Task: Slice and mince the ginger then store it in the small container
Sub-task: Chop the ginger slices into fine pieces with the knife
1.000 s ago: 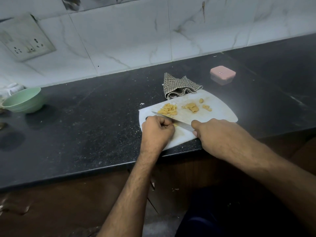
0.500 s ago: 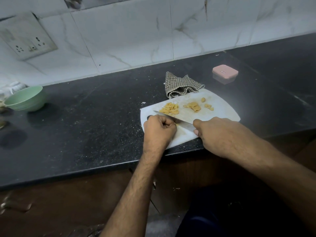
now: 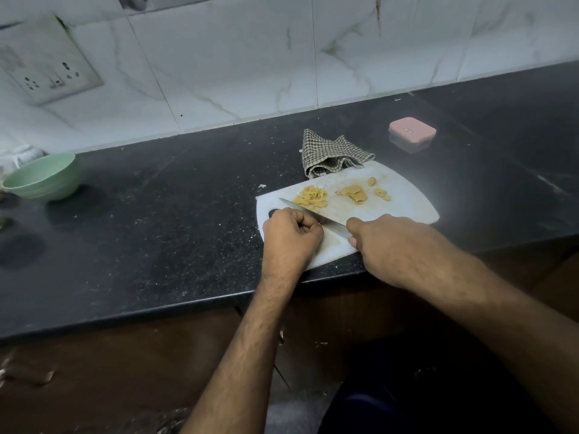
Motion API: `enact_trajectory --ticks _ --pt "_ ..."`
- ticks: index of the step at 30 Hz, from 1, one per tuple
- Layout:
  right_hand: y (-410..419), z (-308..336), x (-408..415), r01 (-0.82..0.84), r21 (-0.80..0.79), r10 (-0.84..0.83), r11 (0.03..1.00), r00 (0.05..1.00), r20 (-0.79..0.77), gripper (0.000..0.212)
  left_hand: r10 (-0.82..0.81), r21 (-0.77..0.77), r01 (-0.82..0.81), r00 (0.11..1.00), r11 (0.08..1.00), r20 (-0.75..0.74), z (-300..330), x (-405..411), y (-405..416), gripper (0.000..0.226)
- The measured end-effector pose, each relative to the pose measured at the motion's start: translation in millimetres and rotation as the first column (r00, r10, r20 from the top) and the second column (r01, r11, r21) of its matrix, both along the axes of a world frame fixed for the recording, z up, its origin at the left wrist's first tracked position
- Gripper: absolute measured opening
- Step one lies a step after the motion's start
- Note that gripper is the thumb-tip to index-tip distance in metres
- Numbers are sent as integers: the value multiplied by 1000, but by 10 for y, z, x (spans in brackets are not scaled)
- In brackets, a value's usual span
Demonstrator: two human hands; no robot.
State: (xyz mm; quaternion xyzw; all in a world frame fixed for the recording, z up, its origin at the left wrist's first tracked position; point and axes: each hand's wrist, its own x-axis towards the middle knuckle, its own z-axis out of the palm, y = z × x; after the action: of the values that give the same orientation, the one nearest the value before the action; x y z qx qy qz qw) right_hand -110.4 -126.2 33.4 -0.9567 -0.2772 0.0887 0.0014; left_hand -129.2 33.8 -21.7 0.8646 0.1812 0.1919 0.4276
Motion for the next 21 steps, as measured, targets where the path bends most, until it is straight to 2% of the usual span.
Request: enact_trajectory --ticks 8,12,17,21 --pt "-204 48 240 -40 54 21 998 951 310 26 40 -30 -40 999 999 3 6 -7 -7 12" --pt "-302 -152 469 -60 59 32 996 920 392 29 21 -42 -20 999 999 24 1 -29 -56 12" --pt "-418 -327 627 -147 59 102 987 875 473 33 9 -54 -2 992 999 129 -17 -66 -34 9" --pt "-479 -459 674 -217 255 58 942 855 516 18 -39 67 23 967 997 250 -69 -89 -31 13"
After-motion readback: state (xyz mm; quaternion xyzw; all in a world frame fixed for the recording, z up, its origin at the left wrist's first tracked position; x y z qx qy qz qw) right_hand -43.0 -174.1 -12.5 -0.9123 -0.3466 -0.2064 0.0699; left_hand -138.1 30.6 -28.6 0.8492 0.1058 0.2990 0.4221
